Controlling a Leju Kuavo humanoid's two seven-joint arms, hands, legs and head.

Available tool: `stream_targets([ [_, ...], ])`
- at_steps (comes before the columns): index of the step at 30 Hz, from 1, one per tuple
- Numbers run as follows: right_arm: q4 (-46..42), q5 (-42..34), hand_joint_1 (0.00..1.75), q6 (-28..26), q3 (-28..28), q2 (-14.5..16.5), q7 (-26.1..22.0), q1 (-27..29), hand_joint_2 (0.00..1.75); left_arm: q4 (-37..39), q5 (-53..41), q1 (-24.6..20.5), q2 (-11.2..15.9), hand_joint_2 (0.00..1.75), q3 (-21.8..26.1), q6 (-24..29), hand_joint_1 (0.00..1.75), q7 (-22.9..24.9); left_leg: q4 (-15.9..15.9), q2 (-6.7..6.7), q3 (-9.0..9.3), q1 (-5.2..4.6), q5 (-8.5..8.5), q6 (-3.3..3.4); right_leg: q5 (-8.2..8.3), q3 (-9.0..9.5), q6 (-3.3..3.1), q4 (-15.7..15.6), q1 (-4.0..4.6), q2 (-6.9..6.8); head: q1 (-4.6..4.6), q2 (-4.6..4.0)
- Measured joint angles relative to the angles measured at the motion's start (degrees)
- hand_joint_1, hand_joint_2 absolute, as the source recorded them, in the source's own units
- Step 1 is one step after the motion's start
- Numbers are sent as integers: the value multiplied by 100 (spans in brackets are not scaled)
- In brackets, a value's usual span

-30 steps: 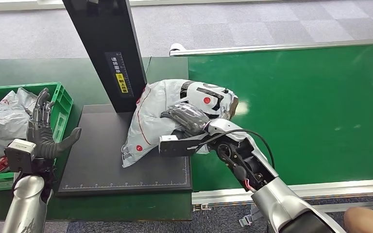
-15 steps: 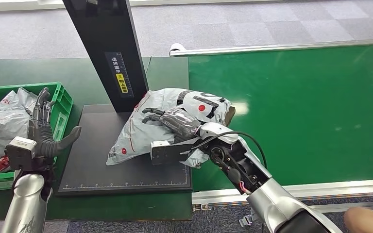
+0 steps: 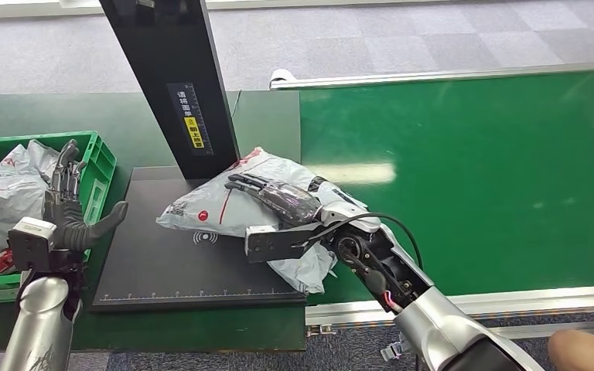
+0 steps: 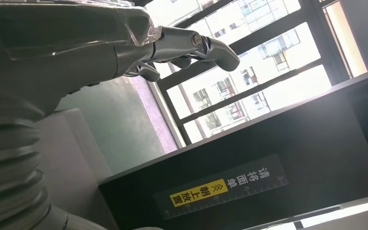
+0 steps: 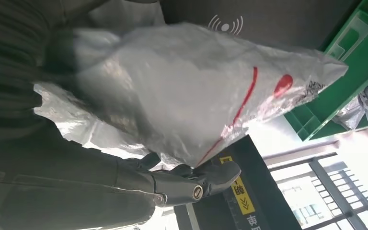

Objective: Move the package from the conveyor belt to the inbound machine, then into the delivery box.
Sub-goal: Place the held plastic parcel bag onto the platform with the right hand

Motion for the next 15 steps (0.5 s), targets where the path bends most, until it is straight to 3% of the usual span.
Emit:
stream_targets([
  [9,42,-1149,0,792,-367,-103,-192,231,175,88,-48,-3,1,175,-102,-41,0,13,0,0,-1,0,0,0,0,0,0,-1,0,0,0,0],
  [15,43,-1257,0,873,-520,-120,-202,291,175,124,-48,-15,0,175,-169,-44,0,13,0,1,0,0,0,0,0,-1,0,-1,0,1,-1,0],
])
